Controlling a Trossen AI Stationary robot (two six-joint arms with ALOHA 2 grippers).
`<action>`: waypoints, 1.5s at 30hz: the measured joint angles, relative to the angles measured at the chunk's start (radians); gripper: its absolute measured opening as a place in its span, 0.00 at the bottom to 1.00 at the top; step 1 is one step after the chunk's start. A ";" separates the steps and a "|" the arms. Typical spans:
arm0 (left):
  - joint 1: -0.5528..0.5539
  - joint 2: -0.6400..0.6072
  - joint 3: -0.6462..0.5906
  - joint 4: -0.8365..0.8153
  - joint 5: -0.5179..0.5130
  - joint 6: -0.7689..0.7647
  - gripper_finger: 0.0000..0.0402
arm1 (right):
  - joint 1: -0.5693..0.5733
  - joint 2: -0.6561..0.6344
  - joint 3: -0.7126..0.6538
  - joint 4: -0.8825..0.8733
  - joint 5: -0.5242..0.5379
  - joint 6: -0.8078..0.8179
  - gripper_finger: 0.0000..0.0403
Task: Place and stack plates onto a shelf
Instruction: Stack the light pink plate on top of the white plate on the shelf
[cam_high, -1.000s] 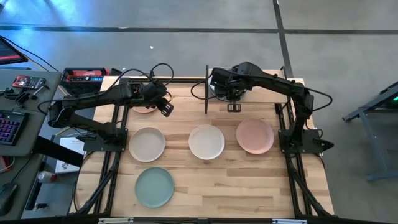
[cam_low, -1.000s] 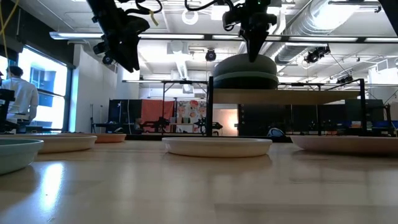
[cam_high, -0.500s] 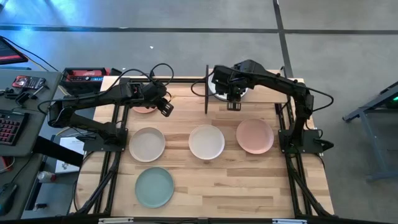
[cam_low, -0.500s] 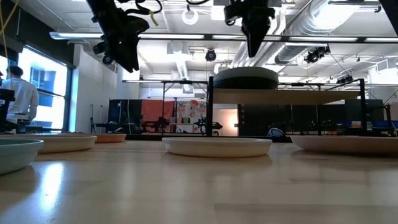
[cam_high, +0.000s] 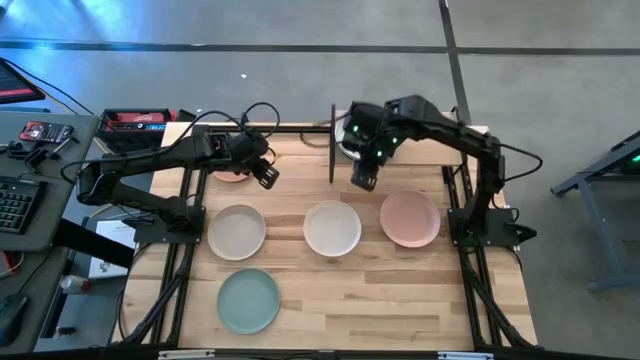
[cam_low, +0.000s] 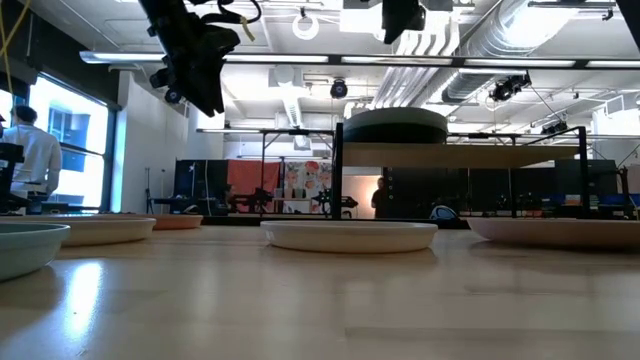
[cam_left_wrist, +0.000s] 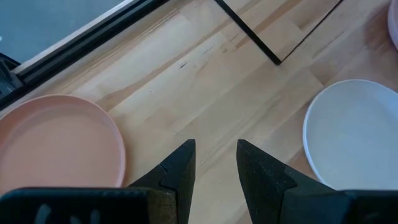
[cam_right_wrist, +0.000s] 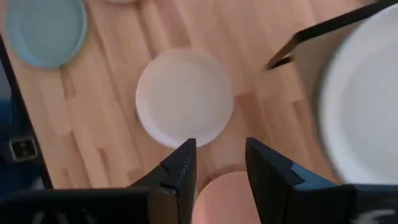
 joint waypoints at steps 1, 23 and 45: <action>0.000 0.000 0.000 0.000 0.001 0.007 0.26 | 0.015 0.000 -0.014 0.000 0.001 0.004 0.28; 0.008 0.000 0.000 0.000 0.295 0.313 0.26 | 0.200 0.001 -0.375 0.080 0.118 0.609 0.28; 0.009 0.000 0.000 0.008 0.274 0.371 0.26 | 0.359 0.001 -0.891 0.301 0.181 0.923 0.28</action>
